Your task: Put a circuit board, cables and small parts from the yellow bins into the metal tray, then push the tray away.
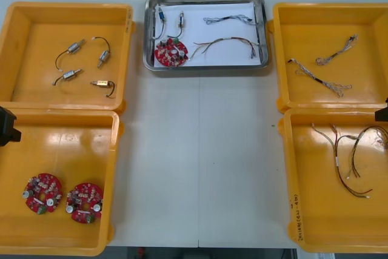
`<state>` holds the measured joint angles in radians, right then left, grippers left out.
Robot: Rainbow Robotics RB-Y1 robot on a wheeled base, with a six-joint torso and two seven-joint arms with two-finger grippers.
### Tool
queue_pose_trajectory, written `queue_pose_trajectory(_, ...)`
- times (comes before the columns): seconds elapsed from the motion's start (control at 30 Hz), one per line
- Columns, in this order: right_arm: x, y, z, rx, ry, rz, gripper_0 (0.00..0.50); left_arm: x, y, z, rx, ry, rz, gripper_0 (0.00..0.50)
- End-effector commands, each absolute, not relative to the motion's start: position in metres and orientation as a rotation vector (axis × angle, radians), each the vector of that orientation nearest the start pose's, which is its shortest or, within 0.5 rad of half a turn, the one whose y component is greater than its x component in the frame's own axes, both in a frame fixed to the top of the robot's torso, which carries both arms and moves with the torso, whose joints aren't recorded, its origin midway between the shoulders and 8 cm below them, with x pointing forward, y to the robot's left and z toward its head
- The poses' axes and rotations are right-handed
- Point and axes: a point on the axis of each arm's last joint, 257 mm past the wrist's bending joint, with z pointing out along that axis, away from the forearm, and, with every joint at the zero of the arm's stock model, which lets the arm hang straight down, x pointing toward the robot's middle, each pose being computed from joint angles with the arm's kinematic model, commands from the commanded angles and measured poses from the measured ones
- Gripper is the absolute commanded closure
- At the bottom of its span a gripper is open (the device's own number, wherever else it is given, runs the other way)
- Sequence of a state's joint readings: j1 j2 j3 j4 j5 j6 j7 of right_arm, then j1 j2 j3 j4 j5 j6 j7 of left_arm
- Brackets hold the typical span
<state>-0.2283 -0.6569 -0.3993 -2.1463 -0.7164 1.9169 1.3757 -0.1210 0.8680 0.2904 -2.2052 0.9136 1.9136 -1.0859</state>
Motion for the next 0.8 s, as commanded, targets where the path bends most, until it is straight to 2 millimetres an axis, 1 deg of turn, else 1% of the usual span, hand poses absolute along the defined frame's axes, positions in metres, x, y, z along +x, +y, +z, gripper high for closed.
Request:
queue_pose_trajectory(0.03, 0.3958, -0.3966, -0.1481, 0.075, 2.579, -0.031, 0.000, 0.3514, 0.3973, -0.1540, -0.082, 2.712, 0.118, 0.066)
queue_pose_trajectory(0.8, 0.3958, -0.3966, -0.1481, 0.075, 2.579, -0.031, 0.000, 0.3514, 0.3973, -0.1540, -0.082, 2.712, 0.118, 0.067)
